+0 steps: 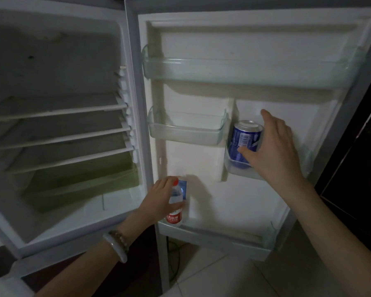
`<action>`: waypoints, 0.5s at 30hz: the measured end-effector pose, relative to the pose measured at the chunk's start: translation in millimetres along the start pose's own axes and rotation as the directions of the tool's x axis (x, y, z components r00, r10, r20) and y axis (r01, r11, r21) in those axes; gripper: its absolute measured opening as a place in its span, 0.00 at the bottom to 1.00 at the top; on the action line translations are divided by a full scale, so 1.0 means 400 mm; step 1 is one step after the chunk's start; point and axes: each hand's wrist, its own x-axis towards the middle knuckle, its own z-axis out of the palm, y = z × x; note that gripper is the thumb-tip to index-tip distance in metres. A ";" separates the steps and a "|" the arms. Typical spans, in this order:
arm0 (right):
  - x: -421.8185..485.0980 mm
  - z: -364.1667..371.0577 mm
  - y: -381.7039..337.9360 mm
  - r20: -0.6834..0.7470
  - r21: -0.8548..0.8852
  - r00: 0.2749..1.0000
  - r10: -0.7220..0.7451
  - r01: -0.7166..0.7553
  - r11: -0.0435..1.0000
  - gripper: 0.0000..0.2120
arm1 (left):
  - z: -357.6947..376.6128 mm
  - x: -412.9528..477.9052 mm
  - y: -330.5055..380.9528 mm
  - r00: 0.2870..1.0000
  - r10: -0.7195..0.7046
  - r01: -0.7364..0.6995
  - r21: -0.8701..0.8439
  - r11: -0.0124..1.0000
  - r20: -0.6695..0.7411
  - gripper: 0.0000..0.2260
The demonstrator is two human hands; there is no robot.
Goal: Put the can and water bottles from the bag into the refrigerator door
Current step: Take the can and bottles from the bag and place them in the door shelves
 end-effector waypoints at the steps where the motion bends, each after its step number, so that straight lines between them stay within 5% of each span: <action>1: -0.022 -0.002 -0.026 -0.028 0.001 0.997 -0.065 0.065 0.998 0.42 | -0.005 -0.007 -0.002 1.000 0.022 -0.021 0.027 0.999 -0.016 0.32; 9: -0.193 0.198 -0.170 0.239 0.066 0.886 -0.398 0.394 0.917 0.37 | -0.086 -0.145 -0.059 0.995 0.003 0.025 0.272 0.962 -0.102 0.36; 15: -0.303 0.382 -0.267 0.414 0.127 0.720 -0.557 0.560 0.819 0.37 | -0.133 -0.412 -0.156 0.949 -0.290 0.315 0.292 0.903 -0.127 0.34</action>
